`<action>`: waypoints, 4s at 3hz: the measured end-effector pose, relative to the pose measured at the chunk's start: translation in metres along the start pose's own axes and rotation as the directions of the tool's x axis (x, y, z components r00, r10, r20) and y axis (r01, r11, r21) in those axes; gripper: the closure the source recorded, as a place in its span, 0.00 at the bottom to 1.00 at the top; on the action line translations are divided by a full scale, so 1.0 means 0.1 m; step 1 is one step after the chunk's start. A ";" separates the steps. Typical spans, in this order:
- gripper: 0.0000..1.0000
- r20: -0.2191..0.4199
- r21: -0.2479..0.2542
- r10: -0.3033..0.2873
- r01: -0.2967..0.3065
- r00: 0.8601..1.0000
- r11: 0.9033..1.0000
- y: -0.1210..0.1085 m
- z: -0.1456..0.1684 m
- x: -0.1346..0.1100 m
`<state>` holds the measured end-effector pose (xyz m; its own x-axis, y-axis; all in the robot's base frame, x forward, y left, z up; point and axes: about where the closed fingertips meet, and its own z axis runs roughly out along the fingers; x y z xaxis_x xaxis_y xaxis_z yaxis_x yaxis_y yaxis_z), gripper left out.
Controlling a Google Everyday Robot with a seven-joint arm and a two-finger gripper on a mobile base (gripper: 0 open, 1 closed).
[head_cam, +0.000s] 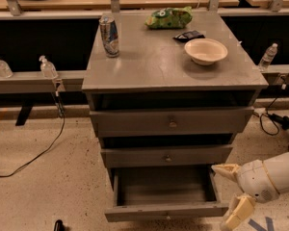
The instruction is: Close bottom drawer
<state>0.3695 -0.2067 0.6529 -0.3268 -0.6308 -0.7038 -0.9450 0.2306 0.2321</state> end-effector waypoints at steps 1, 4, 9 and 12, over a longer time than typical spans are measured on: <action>0.00 0.097 -0.066 -0.116 0.123 0.988 0.990 -0.08 0.32 0.14; 0.00 0.063 -0.168 -0.247 0.255 0.967 0.952 -0.52 1.21 0.86; 0.02 0.011 -0.063 -0.312 0.312 0.950 0.948 -1.75 2.45 2.78; 0.78 0.090 -0.065 -0.255 0.261 0.963 0.963 -1.60 2.77 3.14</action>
Offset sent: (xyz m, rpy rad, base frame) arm 0.0341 0.0273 -0.1733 0.1203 -0.2106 0.3583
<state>0.4227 -0.2361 0.2088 -0.0719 -0.5993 -0.7973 -0.9965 0.0091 0.0831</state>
